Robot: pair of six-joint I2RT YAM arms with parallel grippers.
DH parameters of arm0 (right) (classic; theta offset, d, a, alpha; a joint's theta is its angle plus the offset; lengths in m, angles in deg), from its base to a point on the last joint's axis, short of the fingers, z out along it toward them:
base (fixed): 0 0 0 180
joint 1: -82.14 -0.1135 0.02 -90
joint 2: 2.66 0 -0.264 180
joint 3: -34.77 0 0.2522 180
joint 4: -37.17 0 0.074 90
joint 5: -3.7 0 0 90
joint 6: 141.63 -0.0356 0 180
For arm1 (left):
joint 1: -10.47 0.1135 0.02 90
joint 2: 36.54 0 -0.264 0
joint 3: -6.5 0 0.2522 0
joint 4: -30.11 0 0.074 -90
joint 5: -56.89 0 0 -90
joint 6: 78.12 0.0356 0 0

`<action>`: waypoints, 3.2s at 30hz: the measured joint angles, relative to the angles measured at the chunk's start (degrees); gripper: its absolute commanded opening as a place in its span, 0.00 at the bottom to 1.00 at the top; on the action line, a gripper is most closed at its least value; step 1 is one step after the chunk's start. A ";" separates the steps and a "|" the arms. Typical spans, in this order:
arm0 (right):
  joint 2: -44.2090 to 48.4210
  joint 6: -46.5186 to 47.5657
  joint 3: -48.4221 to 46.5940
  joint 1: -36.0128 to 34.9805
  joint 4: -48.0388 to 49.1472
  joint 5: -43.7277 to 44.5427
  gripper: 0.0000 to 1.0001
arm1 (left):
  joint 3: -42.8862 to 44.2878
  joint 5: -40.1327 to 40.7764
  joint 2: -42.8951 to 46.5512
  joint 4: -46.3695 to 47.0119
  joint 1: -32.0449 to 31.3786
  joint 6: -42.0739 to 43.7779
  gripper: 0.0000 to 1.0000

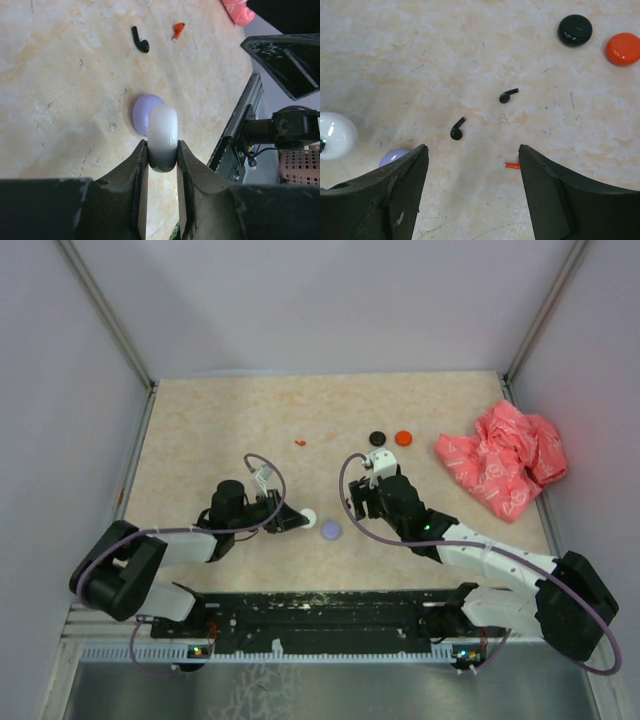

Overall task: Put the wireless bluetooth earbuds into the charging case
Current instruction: Place the charging case at the center of the board, then move the charging case to the center of the board.

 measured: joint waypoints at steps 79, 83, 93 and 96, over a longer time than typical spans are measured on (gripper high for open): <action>-59.08 1.62 -50.86 26.99 -7.34 -10.21 0.54 | -5.42 37.81 24.81 -18.99 -3.04 24.81 0.89; -59.08 1.55 -51.17 26.99 -8.33 -10.71 0.54 | -5.42 37.44 24.35 -18.99 -3.04 24.96 0.89; -58.58 0.66 -50.31 26.99 -8.00 -10.97 0.38 | -5.42 36.96 23.87 -18.97 -3.04 25.07 0.89; -56.54 0.33 -47.54 26.95 -7.87 -11.72 0.38 | -5.42 36.65 23.98 -18.97 -3.04 25.03 0.89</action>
